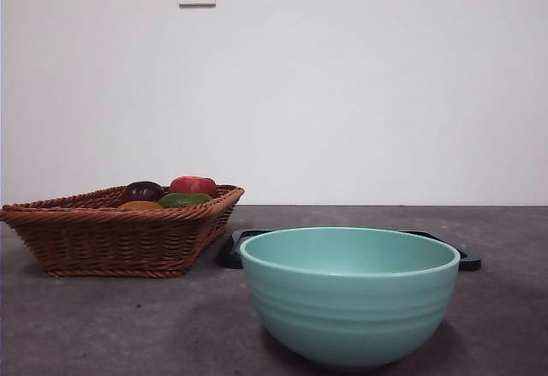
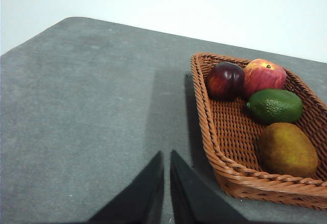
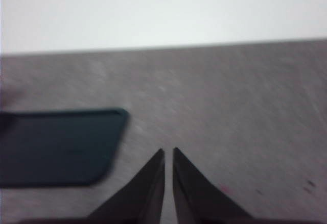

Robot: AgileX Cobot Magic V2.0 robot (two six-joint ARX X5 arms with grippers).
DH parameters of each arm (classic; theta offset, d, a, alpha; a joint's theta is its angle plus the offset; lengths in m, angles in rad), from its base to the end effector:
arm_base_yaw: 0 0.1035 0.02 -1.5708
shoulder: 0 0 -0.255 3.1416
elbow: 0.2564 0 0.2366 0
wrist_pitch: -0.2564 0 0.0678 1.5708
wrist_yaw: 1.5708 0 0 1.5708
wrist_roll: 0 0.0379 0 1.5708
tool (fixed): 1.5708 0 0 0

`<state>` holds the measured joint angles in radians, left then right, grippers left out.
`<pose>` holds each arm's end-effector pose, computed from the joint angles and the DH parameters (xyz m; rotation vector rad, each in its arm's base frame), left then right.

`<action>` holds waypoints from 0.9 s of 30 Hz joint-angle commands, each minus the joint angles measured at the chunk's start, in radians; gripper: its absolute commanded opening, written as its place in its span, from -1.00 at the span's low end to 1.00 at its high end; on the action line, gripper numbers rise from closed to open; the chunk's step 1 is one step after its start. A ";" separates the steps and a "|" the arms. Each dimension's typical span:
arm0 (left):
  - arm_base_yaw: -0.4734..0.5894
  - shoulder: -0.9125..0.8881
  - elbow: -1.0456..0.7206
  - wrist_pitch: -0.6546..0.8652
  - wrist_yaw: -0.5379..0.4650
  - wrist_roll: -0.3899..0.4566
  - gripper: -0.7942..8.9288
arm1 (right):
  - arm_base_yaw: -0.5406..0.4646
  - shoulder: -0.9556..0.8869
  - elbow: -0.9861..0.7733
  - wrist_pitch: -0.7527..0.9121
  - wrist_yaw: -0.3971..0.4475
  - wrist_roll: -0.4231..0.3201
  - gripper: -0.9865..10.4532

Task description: Pick up the wifruite, put it on the bowl, pick up the plate, put it on desk

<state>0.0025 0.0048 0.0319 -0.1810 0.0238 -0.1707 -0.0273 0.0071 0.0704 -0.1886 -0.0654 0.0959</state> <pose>0.0966 -0.0007 0.1547 -0.1724 0.1553 -0.0081 0.0944 -0.0001 0.1665 0.1016 0.1269 0.0320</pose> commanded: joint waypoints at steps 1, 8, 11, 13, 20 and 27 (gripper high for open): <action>0.002 -0.002 -0.020 -0.006 -0.002 0.000 -0.80 | -0.002 -0.003 -0.037 0.054 0.053 -0.063 -0.79; 0.002 -0.002 -0.020 -0.006 -0.002 0.000 -0.80 | -0.002 -0.003 -0.060 0.061 0.066 -0.109 -0.79; 0.002 -0.002 -0.020 -0.006 -0.002 0.000 -0.80 | -0.002 -0.003 -0.060 0.045 0.066 -0.108 -0.79; 0.002 -0.002 -0.020 -0.006 -0.002 0.000 -0.80 | -0.002 -0.003 -0.060 0.039 0.066 -0.106 -0.79; 0.002 -0.002 -0.020 -0.006 -0.002 0.000 -0.80 | -0.002 -0.003 -0.060 0.039 0.066 -0.107 -0.79; 0.002 -0.002 -0.020 -0.006 -0.002 0.000 -0.80 | -0.002 -0.003 -0.060 0.039 0.066 -0.107 -0.79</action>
<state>0.0029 0.0048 0.0319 -0.1810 0.0238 -0.1707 -0.0273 0.0071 0.0158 -0.1555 -0.0021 -0.0036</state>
